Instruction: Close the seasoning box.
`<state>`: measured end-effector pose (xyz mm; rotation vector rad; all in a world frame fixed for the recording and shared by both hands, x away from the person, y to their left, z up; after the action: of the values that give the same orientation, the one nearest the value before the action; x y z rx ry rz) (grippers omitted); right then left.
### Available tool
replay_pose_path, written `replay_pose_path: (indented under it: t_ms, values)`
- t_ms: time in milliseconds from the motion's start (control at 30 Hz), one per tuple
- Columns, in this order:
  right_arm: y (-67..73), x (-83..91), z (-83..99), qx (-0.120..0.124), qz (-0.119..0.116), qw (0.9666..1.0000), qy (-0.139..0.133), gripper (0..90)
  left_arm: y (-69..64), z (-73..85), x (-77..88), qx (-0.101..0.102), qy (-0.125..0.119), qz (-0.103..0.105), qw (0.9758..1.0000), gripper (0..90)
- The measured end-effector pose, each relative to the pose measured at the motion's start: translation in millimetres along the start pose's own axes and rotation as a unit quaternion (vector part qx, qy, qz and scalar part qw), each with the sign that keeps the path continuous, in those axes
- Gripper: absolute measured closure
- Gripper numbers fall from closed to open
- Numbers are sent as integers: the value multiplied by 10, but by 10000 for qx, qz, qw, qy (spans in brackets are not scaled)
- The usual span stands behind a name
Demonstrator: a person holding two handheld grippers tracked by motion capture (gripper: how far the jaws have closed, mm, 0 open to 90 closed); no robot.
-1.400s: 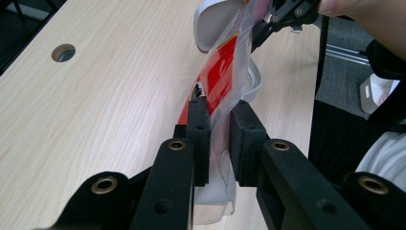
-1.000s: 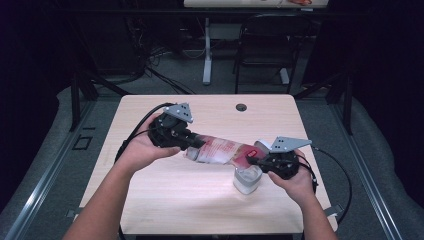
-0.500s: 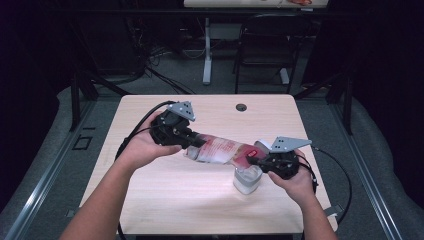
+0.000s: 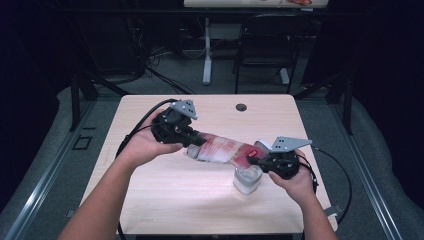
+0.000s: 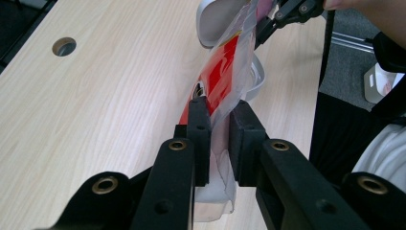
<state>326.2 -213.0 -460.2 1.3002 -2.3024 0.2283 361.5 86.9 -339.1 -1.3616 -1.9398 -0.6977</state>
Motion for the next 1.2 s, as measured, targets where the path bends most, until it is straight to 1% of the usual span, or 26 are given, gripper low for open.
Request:
replay_pose_path:
  t_ms: [233, 1200]
  values:
    - [-11, 2, 6, -45, -26, 10000, -18, 869, -3, -13, -3, 5, -18, 9, 10000, 808]
    - [-10, -3, 7, -24, 2, 10000, 4, 865, 5, -17, -9, 6, -46, 28, 10000, 807]
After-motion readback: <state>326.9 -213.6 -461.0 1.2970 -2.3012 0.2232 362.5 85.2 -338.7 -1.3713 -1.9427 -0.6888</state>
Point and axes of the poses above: each handheld gripper's, and its own axes: x roughly backward along the jaws, z roughly out of its underside, y roughly to its left, the point moved 1 cm from there along -x, roughly forward along the jaws, and after that the axes turned 4 degrees about -z, right-handed, at the moved point
